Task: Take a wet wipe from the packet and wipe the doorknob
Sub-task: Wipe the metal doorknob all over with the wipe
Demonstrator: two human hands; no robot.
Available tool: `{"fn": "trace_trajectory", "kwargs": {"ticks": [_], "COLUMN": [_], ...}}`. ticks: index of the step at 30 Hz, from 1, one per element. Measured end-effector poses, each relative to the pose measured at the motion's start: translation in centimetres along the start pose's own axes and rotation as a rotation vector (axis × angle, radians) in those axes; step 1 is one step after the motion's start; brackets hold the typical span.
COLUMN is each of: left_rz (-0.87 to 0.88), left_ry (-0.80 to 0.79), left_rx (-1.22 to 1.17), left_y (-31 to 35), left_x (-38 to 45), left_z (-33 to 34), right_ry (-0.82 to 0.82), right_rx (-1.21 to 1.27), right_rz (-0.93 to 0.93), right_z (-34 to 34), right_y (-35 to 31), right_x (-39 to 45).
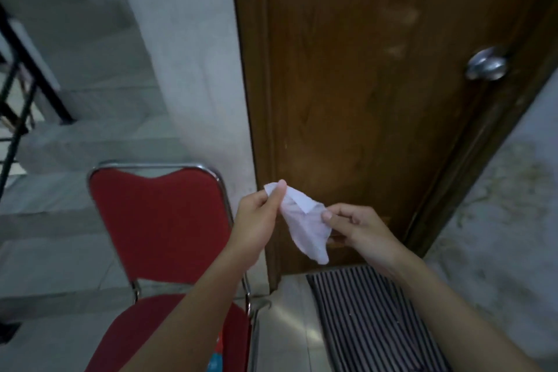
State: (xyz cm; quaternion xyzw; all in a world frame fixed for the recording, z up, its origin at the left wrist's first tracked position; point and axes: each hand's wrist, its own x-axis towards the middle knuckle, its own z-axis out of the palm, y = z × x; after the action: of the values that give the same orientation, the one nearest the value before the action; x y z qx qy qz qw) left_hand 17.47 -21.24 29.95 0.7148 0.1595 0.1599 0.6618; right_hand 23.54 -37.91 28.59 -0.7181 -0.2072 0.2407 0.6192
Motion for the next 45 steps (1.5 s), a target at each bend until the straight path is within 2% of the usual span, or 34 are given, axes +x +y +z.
{"fn": "trace_trajectory", "kwargs": {"ticks": [4, 7, 10, 12, 14, 17, 26, 29, 31, 33, 39, 45], "left_rz": [-0.137, -0.198, -0.206, -0.127, -0.002, 0.096, 0.110, 0.084, 0.070, 0.076, 0.196, 0.332], "left_ry": [0.032, -0.057, -0.114, -0.150, -0.254, -0.402, -0.432, -0.485, -0.500, -0.519, -0.675, -0.542], "left_rx": [-0.065, -0.099, -0.035, 0.086, 0.166, 0.149, 0.001, -0.075, -0.092, -0.081, 0.011, 0.109], "left_y": [3.0, 4.3, 4.8, 5.1, 5.7, 6.8, 9.6, 11.1, 12.0, 12.9, 15.3, 15.0], "left_x": [0.9, 1.4, 1.9, 2.3, 2.8, 3.8, 11.5, 15.6, 17.9, 20.3, 26.1, 29.6], "left_z": [4.6, 8.0, 10.8, 12.6, 14.7, 17.1, 23.0, 25.9, 27.5, 29.2, 33.6, 38.0], "right_ry": [0.024, 0.081, 0.105, 0.113, 0.120, 0.092, 0.193, 0.264, 0.329, 0.365, 0.333, 0.409], "right_rx": [0.004, 0.086, 0.068, 0.030, -0.032, -0.088, -0.122, -0.061, -0.123, -0.178, -0.078, -0.064], "right_rz": [-0.044, -0.069, -0.121, -0.127, -0.126, -0.141, -0.158, -0.171, -0.172, -0.186, -0.246, -0.289], "right_z": [-3.8, -7.1, -10.2, -12.4, -14.7, -17.6, -25.9, -29.3, -30.8, -32.5, -37.0, -40.9], "right_y": [-2.1, -3.0, -3.8, -4.3, -5.1, -6.5, -9.0, -9.6, -10.0, -10.2, -10.8, -9.3], "right_x": [-0.9, -1.7, -2.2, -2.3, -2.1, -1.5, 2.7, 5.4, 6.9, 8.9, 13.8, 15.9]}}
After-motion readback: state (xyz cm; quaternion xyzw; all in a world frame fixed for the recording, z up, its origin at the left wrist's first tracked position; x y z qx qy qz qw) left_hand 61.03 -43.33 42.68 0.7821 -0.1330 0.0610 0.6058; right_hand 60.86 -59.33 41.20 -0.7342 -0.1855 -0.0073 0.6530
